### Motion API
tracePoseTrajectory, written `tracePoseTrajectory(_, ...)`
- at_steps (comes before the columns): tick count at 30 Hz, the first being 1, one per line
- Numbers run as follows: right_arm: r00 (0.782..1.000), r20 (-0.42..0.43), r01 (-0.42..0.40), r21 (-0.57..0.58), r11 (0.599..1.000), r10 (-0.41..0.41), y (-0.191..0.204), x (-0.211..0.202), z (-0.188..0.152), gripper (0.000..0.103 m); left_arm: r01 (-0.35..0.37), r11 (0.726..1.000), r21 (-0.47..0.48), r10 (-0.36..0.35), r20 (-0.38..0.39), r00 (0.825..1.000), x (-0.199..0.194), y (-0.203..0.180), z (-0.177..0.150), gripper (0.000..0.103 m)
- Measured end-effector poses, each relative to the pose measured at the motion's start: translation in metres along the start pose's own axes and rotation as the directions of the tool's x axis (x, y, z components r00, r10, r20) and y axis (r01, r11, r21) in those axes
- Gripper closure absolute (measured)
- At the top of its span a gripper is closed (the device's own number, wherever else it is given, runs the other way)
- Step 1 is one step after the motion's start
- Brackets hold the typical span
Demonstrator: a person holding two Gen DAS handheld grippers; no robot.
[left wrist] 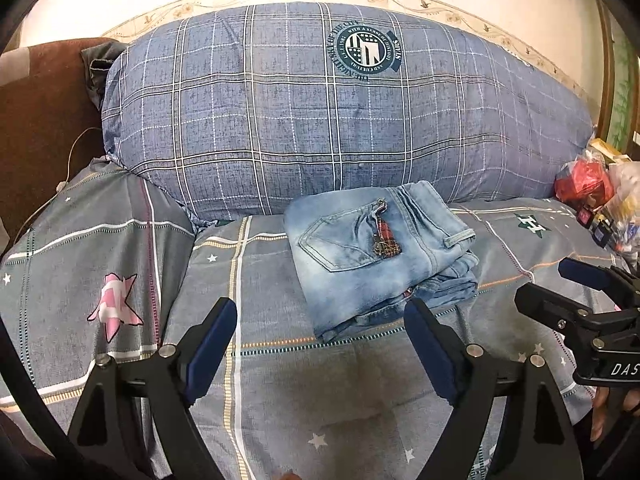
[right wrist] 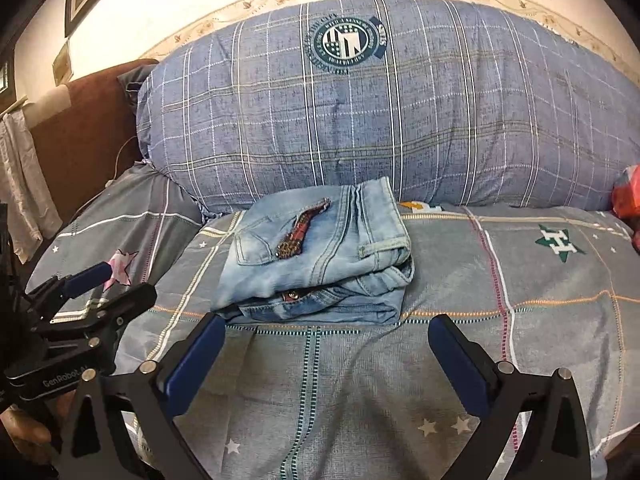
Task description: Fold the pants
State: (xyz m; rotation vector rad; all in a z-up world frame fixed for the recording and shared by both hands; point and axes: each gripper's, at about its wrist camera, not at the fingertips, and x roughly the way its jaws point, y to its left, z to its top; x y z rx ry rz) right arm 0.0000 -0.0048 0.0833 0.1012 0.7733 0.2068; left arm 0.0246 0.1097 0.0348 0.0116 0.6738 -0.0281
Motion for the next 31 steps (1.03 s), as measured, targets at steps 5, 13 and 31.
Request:
tracePoseTrajectory(5, 1.000, 0.013, -0.004, -0.006, 1.000, 0.004, 0.003, -0.009, 0.004, 0.000, -0.004, 1.000, -0.014, 0.004, 0.001, 1.000, -0.002, 0.001, 0.000, 0.017)
tracePoseTrajectory(13, 1.000, 0.020, -0.004, -0.008, 1.000, 0.004, 0.005, -0.017, 0.004, 0.000, -0.031, 1.000, -0.008, 0.031, 0.020, 0.999, -0.014, -0.004, -0.005, 0.017)
tracePoseTrajectory(31, 0.999, -0.010, -0.030, -0.001, 1.000, 0.030, 0.008, -0.010, 0.002, 0.000, -0.037, 0.998, -0.045, 0.038, 0.013, 0.999, -0.013, 0.000, -0.008, 0.016)
